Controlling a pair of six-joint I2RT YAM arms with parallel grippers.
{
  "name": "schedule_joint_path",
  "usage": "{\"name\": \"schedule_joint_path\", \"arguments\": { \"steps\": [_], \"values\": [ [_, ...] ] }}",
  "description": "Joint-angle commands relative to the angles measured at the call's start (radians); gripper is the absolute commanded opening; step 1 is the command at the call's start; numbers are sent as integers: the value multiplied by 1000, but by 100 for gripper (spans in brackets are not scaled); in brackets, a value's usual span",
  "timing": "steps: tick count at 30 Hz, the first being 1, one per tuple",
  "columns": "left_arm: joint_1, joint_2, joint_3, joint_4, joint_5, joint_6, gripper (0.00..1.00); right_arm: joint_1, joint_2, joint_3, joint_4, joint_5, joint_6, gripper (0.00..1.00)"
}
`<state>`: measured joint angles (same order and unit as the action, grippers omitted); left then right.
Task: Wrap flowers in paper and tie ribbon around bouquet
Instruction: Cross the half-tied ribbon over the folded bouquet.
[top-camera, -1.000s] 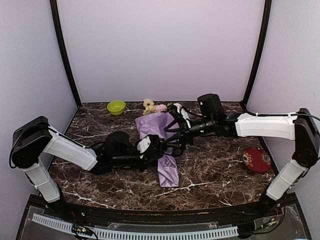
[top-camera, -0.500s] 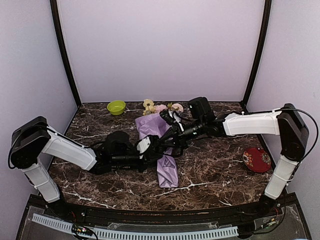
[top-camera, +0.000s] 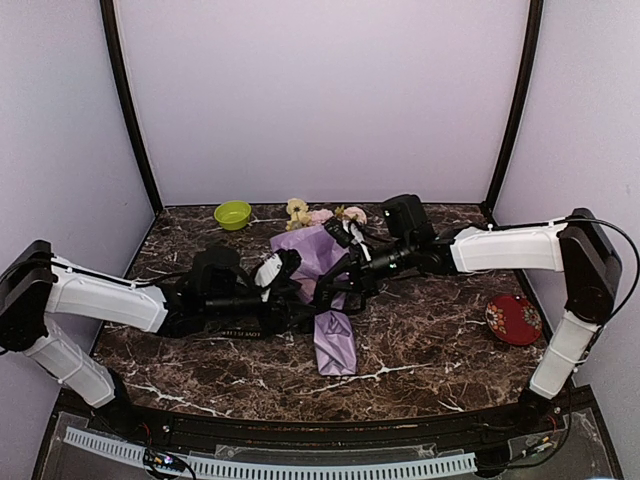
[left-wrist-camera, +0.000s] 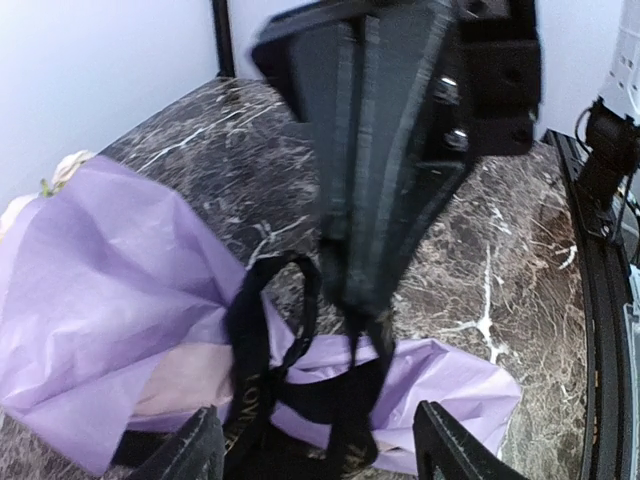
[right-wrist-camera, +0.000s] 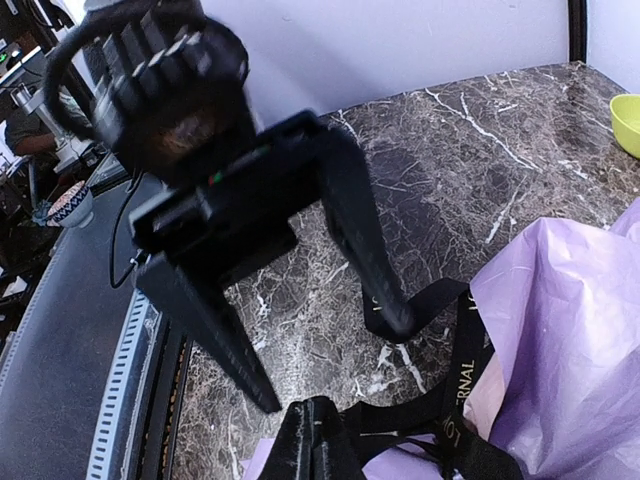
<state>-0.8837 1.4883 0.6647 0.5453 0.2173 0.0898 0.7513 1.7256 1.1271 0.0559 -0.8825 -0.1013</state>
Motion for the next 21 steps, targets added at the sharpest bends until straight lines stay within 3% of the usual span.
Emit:
{"name": "schedule_joint_path", "arguments": {
  "steps": [1,4,8,21],
  "values": [
    [89,-107,-28,-175,-87,-145,66,-6,-23,4,13,26,15,0],
    [163,-117,-24,-309,-192,-229,66,-6,-15,15,6,28,18,0],
    [237,-60,-9,-406,-181,-262,70,-6,-8,19,2,42,22,0],
    [249,134,12,-263,-62,-253,71,-6,9,50,-36,55,24,0]
  ]
}}
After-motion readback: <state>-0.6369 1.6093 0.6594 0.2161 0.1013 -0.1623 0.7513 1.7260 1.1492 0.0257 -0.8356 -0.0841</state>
